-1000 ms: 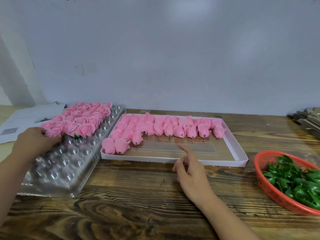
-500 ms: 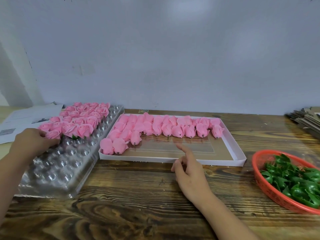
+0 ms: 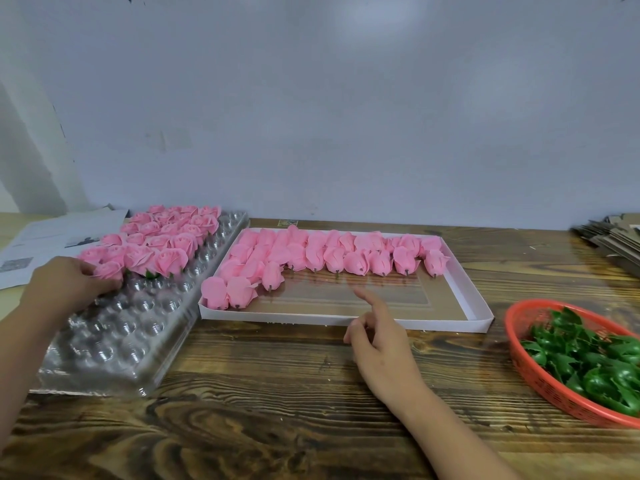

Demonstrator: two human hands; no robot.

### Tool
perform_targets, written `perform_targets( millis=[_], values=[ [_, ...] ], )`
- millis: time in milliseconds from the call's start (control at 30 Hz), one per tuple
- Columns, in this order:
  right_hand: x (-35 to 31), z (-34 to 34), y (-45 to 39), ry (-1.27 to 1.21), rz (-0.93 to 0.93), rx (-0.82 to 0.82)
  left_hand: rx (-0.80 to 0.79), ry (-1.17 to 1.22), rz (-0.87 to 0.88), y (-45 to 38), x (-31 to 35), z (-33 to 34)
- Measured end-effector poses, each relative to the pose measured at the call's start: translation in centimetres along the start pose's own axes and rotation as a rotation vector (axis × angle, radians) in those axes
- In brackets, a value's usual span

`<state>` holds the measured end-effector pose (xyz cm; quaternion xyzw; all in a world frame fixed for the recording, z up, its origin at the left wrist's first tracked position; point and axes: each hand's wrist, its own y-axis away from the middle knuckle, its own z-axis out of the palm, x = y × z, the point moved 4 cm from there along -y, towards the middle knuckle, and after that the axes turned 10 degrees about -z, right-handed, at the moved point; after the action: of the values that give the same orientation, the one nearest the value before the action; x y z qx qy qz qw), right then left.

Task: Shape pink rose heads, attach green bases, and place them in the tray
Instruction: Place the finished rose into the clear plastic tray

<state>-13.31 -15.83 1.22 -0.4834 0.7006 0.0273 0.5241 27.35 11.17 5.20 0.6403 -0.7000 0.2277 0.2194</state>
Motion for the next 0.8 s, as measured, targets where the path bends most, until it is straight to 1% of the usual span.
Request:
perform_targets(
  millis=[367,500,600,800],
  values=[
    [-0.1,0.0,-0.1,0.001,0.006,-0.002,-0.01,-0.013,0.006,2.4,1.3,-0.8],
    [-0.3,0.0,0.0,-0.003,0.001,-0.01,-0.051,-0.037,0.04,3.8,2.1,-1.1],
    [-0.3,-0.1,0.0,-0.009,0.001,-0.008,-0.041,-0.053,0.056,4.3,2.0,-1.3],
    [-0.4,-0.3,0.3,-0.016,0.01,-0.006,-0.023,-0.174,-0.038,3.6,1.1,-1.5]
  ],
)
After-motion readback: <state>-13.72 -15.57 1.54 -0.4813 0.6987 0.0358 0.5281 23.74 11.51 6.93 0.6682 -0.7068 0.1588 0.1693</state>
